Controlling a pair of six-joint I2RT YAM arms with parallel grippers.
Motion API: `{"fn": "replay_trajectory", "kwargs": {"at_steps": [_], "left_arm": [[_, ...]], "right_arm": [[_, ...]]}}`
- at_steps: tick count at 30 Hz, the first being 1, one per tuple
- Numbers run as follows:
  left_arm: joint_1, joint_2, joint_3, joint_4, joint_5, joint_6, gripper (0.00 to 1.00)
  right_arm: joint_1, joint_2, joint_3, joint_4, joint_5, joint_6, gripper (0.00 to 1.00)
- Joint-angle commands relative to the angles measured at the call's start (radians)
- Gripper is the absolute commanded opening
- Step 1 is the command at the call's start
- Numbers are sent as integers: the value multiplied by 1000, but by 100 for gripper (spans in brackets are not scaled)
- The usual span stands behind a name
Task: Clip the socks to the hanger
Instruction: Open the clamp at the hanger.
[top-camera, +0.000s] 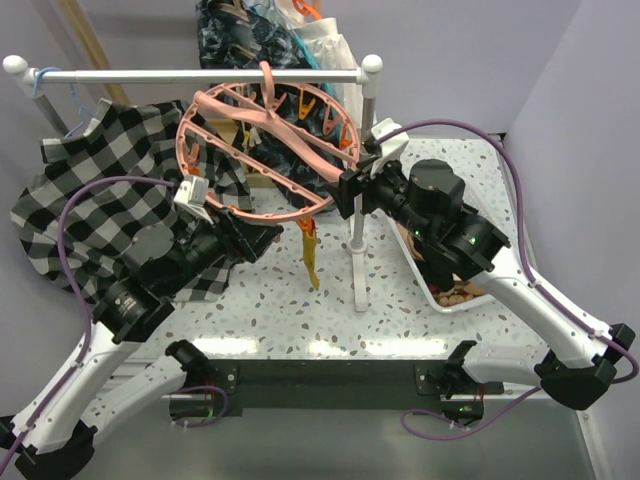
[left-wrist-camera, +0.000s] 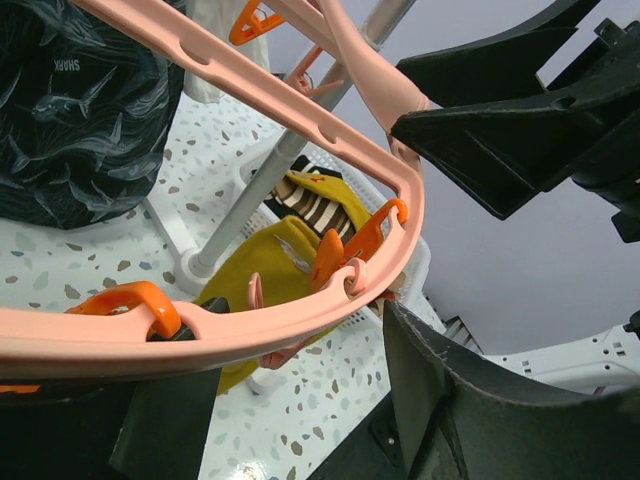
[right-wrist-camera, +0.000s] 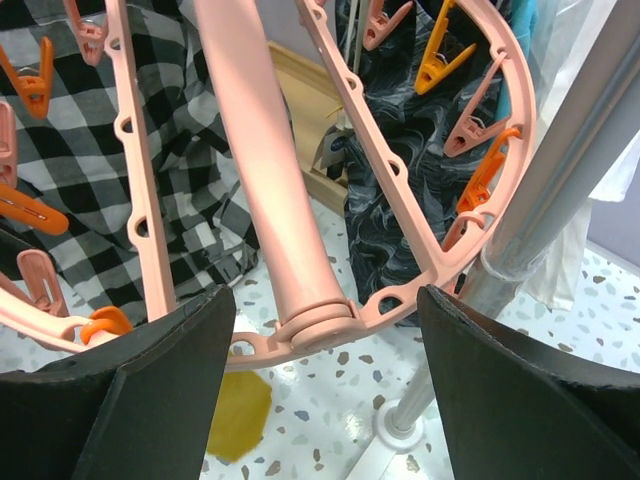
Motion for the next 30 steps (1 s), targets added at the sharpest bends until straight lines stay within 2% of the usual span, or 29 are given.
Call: {"fn": "replay_trajectory", "kwargs": {"at_steps": [1,5,7,12,30], "left_arm": [[-1,23,12,56,-13,2,66],[0,34,21,47,-25,45,63],[0,37,20,53,-22,62,57],[-1,42,24,67,-18,111,52],[-1,57,41,79,-65,176,46]], "right_arm": [[0,-8,-2,65,-23,15,77],[2,-6,-5,68,-32,21,77],[0,-5,-8,71,-35,21,77],[2,-6,-9,72,-40,23,77],[2,-15,-37,72,-46,24,77]]}}
